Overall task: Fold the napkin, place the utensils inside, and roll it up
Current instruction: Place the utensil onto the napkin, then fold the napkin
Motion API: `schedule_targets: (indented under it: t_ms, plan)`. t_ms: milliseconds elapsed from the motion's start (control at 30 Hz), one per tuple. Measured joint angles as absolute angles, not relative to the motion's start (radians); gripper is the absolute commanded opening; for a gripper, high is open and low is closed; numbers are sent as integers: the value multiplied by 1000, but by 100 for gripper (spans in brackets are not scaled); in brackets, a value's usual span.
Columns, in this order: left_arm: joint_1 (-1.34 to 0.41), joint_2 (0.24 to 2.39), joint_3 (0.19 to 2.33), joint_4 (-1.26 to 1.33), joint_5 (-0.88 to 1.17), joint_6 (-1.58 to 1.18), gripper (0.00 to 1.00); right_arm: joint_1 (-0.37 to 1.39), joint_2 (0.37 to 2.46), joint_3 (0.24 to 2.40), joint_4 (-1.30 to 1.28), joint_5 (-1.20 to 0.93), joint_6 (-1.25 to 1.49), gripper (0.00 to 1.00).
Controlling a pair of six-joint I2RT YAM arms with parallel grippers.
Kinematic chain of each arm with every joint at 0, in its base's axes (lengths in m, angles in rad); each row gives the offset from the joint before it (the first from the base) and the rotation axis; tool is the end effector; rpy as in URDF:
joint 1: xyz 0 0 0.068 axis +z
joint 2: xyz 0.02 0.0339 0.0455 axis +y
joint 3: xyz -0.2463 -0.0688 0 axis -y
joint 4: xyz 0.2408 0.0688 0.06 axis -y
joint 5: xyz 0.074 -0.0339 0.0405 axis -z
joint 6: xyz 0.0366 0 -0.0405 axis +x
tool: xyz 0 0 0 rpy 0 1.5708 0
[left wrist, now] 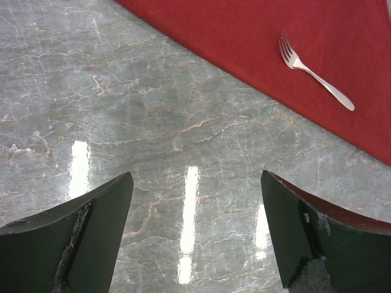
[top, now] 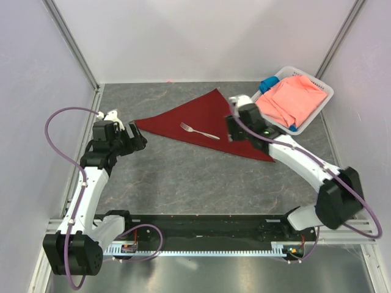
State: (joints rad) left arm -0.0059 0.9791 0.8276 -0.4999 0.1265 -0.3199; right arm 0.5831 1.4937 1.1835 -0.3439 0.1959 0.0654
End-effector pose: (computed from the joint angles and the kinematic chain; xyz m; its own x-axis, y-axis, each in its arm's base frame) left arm 0.2174 -0.0059 0.2740 -0.6089 -0.3084 -0.7308 -0.0899 0.9422 -0.3227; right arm 0.2843 0.1790 0.2758 -0.5337 -0.2752 -0.7996 -0.3771 0.9238 -0.0663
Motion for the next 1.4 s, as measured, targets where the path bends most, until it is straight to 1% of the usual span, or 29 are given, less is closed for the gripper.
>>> schedule_targets:
  t_ms: [100, 167, 200, 233, 333, 467, 733, 967, 1400]
  plan:
    - [-6, 979, 828, -500, 135, -320, 93, 444, 1355, 988, -345, 208, 243, 66]
    - [-6, 979, 828, -500, 137, -320, 93, 321, 1288, 883, -357, 195, 340, 62]
    - [-6, 979, 828, -500, 138, -320, 93, 231, 1257, 822, -356, 170, 397, 60]
    - [-6, 979, 828, -500, 138, -320, 93, 201, 1246, 802, -360, 163, 417, 57]
    - [-6, 979, 827, -500, 139, -320, 93, 57, 1225, 715, -348, 76, 506, 52]
    - [-6, 979, 827, -500, 141, -320, 93, -61, 1226, 643, -315, -23, 589, 49]
    - [-6, 975, 827, -500, 141, -320, 93, -106, 1228, 603, -242, -99, 669, 49]
    - [-6, 975, 827, -500, 142, -320, 93, -109, 1229, 557, -233, -108, 685, 49]
    - [-6, 975, 827, -500, 143, -320, 93, -109, 1255, 552, -195, -104, 684, 49]
